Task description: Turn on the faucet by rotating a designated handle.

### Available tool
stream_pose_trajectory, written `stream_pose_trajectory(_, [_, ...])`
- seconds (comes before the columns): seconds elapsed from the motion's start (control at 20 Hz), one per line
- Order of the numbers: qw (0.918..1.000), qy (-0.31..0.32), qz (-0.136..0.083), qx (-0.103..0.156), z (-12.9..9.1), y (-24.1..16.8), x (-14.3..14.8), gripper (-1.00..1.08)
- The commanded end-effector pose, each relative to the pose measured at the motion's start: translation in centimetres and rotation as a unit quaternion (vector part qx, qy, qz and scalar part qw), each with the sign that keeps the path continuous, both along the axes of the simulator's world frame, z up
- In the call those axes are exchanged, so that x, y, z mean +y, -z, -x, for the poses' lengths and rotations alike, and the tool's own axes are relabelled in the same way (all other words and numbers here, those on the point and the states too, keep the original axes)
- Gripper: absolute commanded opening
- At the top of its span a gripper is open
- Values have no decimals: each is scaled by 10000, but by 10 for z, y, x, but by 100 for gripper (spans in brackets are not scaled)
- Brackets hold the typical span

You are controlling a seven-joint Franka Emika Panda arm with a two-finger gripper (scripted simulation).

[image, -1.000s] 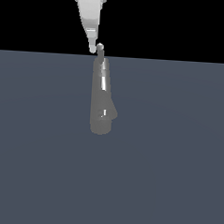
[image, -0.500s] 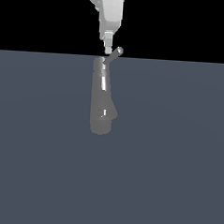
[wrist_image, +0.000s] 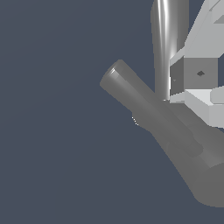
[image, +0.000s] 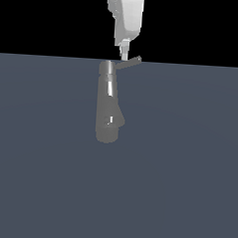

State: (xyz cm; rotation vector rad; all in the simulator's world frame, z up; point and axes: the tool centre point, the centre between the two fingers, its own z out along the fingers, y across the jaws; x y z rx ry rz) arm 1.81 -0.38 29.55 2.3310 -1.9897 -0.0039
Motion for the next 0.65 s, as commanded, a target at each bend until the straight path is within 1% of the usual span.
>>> stream_pose_trajectory(0.0, [10000, 86, 9, 14, -9, 8, -18, -100])
stream_pose_trajectory(0.55, [9998, 176, 22, 17, -38, 21, -55, -100])
stream_pose_trajectory(0.6, [9998, 176, 22, 17, -38, 21, -55, -100])
